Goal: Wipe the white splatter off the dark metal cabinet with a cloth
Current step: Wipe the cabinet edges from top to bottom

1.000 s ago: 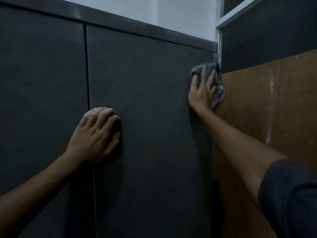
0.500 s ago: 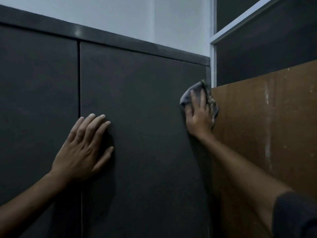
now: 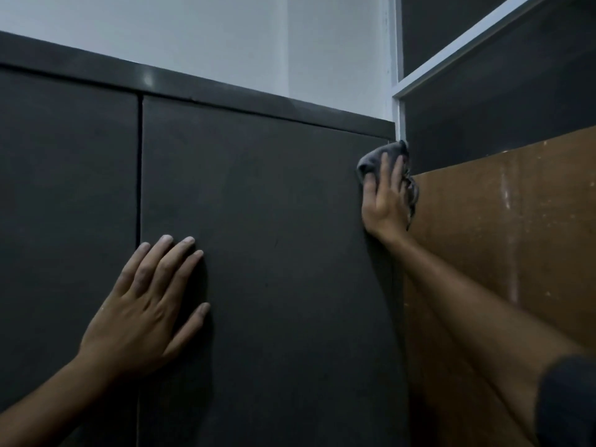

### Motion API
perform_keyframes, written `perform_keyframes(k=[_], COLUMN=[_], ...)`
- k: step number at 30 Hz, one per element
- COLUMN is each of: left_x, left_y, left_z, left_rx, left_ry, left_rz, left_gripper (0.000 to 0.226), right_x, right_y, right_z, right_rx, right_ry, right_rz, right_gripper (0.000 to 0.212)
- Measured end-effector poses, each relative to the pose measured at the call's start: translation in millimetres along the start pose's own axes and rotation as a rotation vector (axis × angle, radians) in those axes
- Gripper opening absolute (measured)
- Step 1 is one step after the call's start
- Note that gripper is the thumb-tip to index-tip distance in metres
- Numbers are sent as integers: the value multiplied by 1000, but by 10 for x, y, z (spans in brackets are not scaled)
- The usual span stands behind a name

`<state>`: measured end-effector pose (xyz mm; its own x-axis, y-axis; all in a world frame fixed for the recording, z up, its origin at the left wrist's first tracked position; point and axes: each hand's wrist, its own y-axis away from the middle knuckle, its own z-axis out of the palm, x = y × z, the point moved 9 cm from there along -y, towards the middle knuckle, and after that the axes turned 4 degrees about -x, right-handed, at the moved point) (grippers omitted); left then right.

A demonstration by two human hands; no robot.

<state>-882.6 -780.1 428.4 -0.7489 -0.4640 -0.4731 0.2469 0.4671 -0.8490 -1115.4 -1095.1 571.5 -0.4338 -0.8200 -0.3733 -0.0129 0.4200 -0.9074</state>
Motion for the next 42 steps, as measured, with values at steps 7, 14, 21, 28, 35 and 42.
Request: perform_keyframes(k=[7,14,21,28,35,42], left_x=[11,-114,-155,-314,-1055,-1705], left_y=[-3,31,66,246,698,1103], left_z=[10,-83,-64,-384,-646,-584], left_rx=[3,14,-8,105,-25,-148], left_ry=[14,178,326,449,97,63], left_rz=[-2,-63,-52,20,104,68], left_gripper=[80,71,59,31,43,55], right_x=[-1499,-1367,-1673,-3012,-1652,-3625], right_y=[-721,786,-499,1668,895,238], right_z=[87,438,144,860,446,554], right_rx=[111,-65,40,-80,-38,82], right_ry=[-26,142,-52,133,192,14], right_rz=[-104,-751,-68,-1033,-821,-381], right_gripper=[65,62,67,55,56,62])
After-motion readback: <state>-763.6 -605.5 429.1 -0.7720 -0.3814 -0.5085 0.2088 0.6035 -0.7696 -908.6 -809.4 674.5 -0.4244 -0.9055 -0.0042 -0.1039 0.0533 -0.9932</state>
